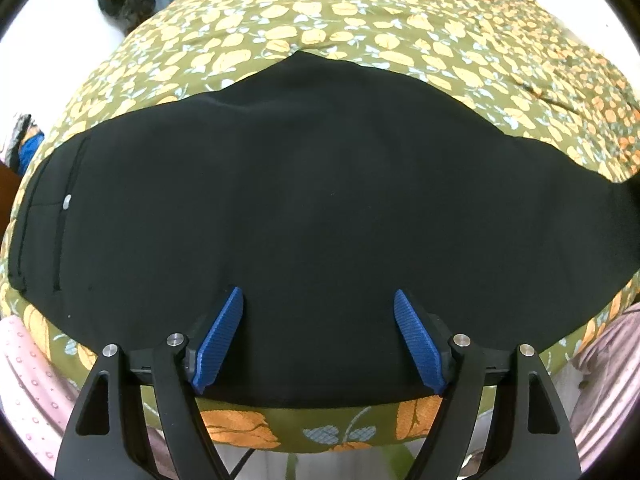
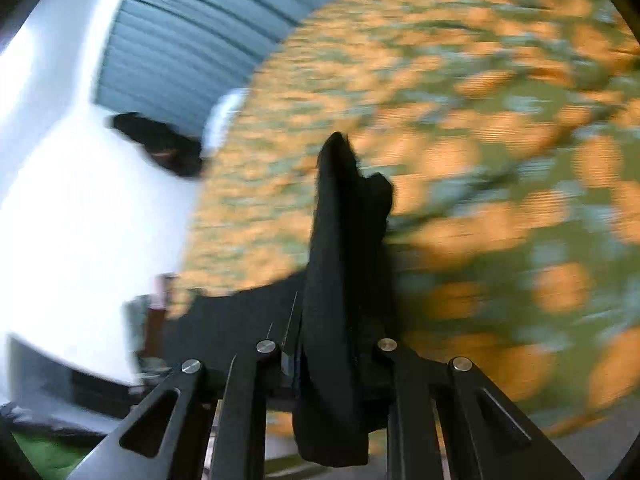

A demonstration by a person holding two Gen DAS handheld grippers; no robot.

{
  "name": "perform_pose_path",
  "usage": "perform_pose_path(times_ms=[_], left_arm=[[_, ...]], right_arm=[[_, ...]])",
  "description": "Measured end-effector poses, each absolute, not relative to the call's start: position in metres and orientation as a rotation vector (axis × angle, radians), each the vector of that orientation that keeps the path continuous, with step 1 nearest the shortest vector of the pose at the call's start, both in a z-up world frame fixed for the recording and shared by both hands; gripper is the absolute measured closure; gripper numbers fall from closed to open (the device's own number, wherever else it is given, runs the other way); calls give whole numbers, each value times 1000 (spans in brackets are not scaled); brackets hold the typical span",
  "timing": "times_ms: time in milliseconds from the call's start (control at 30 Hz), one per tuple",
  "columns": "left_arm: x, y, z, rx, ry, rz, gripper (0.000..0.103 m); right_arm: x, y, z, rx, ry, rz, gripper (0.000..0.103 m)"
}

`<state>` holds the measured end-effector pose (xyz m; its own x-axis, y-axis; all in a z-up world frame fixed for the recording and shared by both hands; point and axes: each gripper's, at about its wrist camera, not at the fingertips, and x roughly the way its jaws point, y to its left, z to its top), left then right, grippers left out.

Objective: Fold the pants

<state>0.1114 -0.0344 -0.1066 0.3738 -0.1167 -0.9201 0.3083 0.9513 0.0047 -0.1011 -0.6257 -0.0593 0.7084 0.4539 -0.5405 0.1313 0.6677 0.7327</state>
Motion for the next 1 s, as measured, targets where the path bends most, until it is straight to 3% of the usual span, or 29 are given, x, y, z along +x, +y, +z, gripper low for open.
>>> perform_pose_path(times_ms=[233, 300, 333, 367, 400, 533, 633, 767, 833, 900, 1000], left_arm=[[110, -19, -102, 82, 1153, -302, 23], [110, -7, -99, 22, 1151, -307, 23], [110, -1, -98, -6, 1149, -313, 23], [110, 7, -95, -48, 1145, -321, 23], [109, 14, -92, -72, 1138, -318, 23], [105, 43, -83, -160, 1091, -322, 24], [100, 46, -74, -263, 1046, -438, 26], [97, 3, -58, -211, 1005, -632, 42], [98, -23, -60, -143, 1018, -691, 61], [102, -43, -67, -89, 1036, -707, 72], [106, -61, -77, -31, 1070, -688, 76]], right_arm=[[-2, -409, -75, 830, 763, 527, 85], [23, -344, -94, 801, 814, 549, 76], [35, -311, -107, 781, 888, 542, 67], [42, -288, -116, 751, 948, 529, 41], [46, -268, -122, 718, 1011, 519, 29], [10, -265, -99, 506, 955, 453, 28], [-32, -294, -77, 334, 857, 302, 16], [-77, -347, -76, 388, 811, 116, 14], [-90, -364, -80, 433, 795, 47, 14], [-104, -377, -82, 490, 768, -5, 14], [-113, -381, -78, 512, 742, -16, 14]])
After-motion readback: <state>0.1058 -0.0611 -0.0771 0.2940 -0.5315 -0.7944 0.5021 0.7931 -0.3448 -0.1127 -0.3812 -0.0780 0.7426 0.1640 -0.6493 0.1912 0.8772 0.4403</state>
